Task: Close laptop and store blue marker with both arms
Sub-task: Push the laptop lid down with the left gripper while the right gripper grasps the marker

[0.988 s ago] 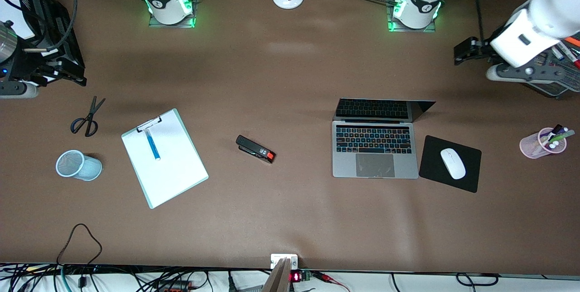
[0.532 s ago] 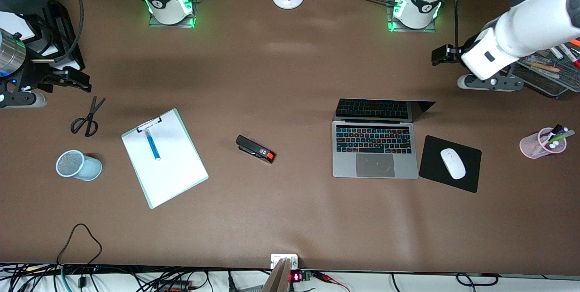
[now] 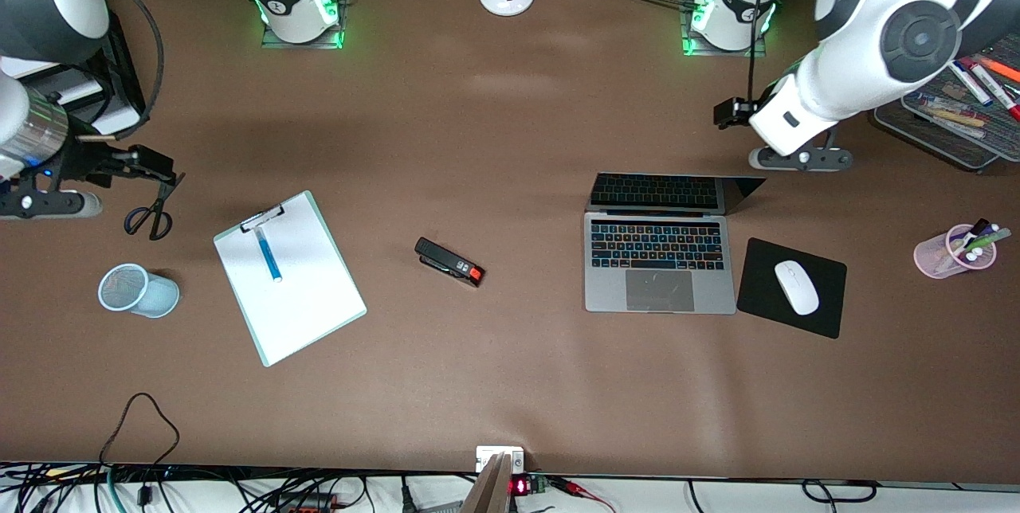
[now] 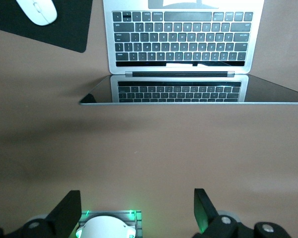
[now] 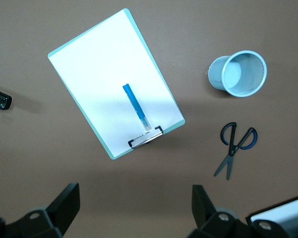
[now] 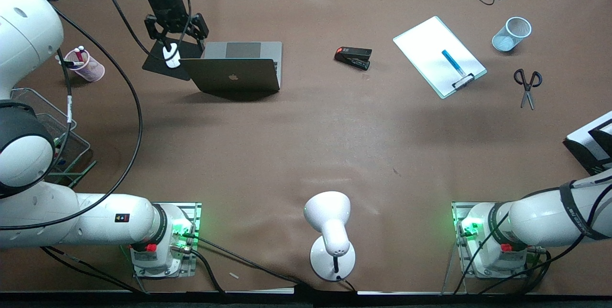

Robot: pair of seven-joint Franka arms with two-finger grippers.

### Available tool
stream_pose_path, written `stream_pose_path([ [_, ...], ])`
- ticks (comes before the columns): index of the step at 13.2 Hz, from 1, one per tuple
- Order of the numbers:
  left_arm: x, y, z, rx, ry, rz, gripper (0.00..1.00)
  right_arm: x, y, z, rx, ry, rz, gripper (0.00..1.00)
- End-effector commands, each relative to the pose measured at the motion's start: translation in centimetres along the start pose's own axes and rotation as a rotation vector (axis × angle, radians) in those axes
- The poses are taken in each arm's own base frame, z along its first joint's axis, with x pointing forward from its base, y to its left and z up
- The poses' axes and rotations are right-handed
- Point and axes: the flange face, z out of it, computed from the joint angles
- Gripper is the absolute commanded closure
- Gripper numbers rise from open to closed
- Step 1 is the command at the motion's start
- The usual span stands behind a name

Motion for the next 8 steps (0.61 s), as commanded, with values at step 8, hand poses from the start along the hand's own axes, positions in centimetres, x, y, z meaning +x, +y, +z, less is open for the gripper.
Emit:
stream_pose_path([
  [8, -0.3, 2.6, 8.1, -0.010, 0.087, -0.038, 0.00, 4.7, -2.7, 5.7, 0.002, 0.012, -0.032, 0.00],
])
